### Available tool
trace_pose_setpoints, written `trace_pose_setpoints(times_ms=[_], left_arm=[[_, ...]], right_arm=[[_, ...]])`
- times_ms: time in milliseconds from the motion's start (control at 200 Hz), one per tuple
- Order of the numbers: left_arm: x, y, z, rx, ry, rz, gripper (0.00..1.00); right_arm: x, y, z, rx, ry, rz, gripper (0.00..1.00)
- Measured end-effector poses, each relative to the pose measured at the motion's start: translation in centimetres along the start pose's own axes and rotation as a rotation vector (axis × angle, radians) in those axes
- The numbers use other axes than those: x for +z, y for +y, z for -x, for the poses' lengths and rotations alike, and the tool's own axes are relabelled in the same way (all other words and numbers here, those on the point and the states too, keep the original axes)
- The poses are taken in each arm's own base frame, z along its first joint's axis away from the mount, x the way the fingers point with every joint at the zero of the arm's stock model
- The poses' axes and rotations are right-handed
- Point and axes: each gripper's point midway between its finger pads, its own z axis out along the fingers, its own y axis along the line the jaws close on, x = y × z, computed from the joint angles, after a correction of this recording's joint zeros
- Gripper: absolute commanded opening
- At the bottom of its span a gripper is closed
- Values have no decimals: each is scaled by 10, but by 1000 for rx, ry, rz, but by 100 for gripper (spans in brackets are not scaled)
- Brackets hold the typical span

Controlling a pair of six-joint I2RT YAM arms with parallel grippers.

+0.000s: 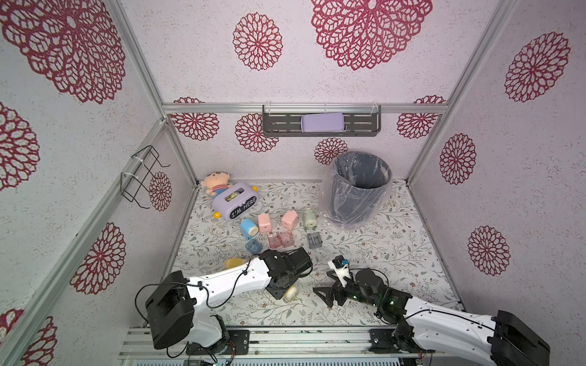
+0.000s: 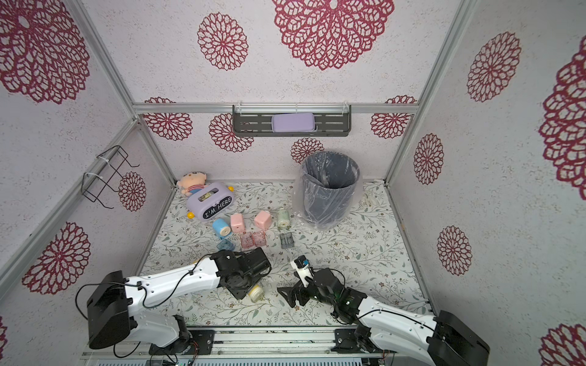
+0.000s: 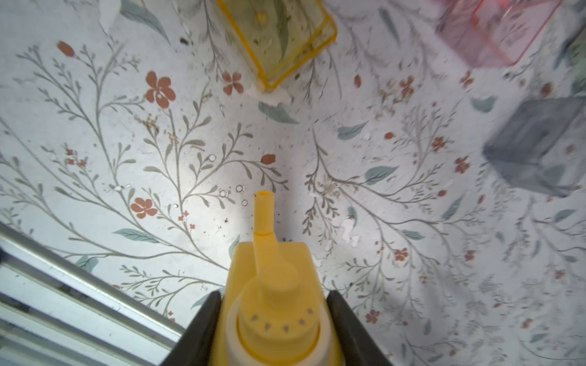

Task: Take out the pencil sharpener tray and clean the shavings
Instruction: Pick up the pencil sharpener from the center of the board.

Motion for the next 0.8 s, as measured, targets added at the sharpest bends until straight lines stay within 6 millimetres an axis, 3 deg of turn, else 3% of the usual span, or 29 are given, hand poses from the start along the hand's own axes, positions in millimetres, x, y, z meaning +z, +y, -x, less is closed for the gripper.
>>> trace_pose_setpoints(times_ms=[175, 340, 515, 620, 801], left_arm=[[-32, -18, 33, -122, -11, -65, 29], [-46, -26, 65, -232, -21, -69, 29], [-47, -21, 87, -313, -16, -41, 29], [-46, -17, 94, -334, -8, -26, 29], [-44, -12, 101, -358, 45, -4, 29]], right_arm=[[-3, 1, 13, -75, -97, -28, 99], [14, 7, 16, -168, -114, -36, 99], [44, 22, 21, -285, -115, -42, 99], [51, 31, 25, -336, -146, -31, 98], [91, 46, 38, -399, -183, -19, 85]])
